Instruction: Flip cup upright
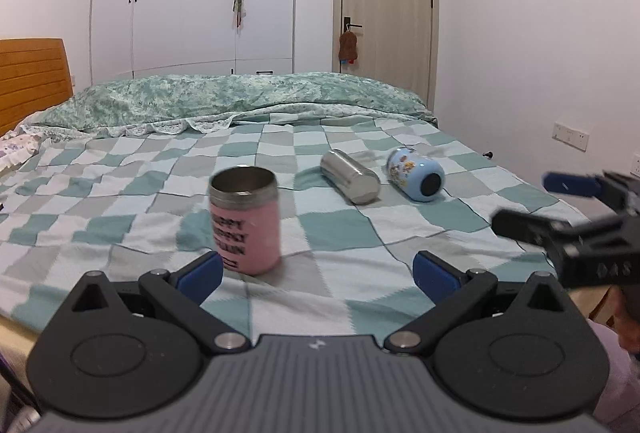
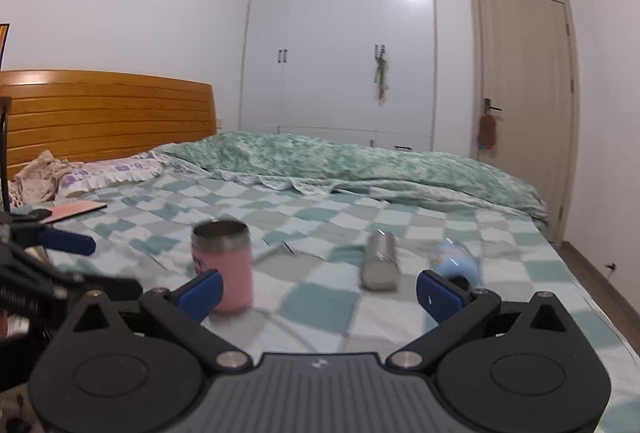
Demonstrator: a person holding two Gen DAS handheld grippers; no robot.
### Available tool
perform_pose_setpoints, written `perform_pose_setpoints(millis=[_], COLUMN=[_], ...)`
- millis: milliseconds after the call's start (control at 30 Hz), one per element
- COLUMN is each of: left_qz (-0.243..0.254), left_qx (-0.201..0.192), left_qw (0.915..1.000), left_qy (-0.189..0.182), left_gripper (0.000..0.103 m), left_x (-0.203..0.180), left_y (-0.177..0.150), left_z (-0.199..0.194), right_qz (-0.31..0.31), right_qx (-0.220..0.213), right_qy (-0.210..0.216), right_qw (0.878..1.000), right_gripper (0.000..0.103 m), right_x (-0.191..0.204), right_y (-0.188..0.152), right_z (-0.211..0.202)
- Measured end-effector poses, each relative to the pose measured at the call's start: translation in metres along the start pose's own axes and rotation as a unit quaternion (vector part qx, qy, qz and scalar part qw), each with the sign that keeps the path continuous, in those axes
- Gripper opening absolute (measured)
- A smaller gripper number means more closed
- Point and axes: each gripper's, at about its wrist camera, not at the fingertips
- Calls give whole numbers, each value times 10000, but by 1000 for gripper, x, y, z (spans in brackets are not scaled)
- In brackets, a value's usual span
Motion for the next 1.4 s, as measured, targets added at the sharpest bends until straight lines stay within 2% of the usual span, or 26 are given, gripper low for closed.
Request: perform_pose_setpoints(millis=[133, 267, 400, 533, 667, 1400], left_qz=[-106, -179, -117, 183, 298, 262], left_qx=[-173, -617, -1081, -1505, -1496, -1596], left_qw=[9997, 9974, 9922, 9849, 9837, 9827], left_qy=[113, 335, 602, 832, 951, 903], left_gripper=[103, 103, 103, 103, 103, 103], left_x=[-19, -30, -41, -57, -64, -60], left_y=[-19, -42, -61, -80, -88, -92], left_z=[4, 8, 12, 17, 26, 21], right_qz=[-138, -297, -460, -462, -353, -316], right_qx=[-79, -270, -463, -569, -697, -775], right_qy=[-274, -548, -761, -911, -980, -1094], right_qw=[9995, 9977, 9950, 9931, 9921, 9905], right_gripper=[103, 103, 103, 103, 103, 103], right_x=[-12, -20, -26, -30, -35, -34], right_y=[-32, -60, -85, -103, -106, -110], right_z=[-26, -41, -46, -46, -50, -50])
Point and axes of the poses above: each gripper's, at about its wrist camera, not at the fingertips, and z roughly the way its jaws point, x to its left, y to its top, and after that the axes turned 4 degrees about -z, right-handed
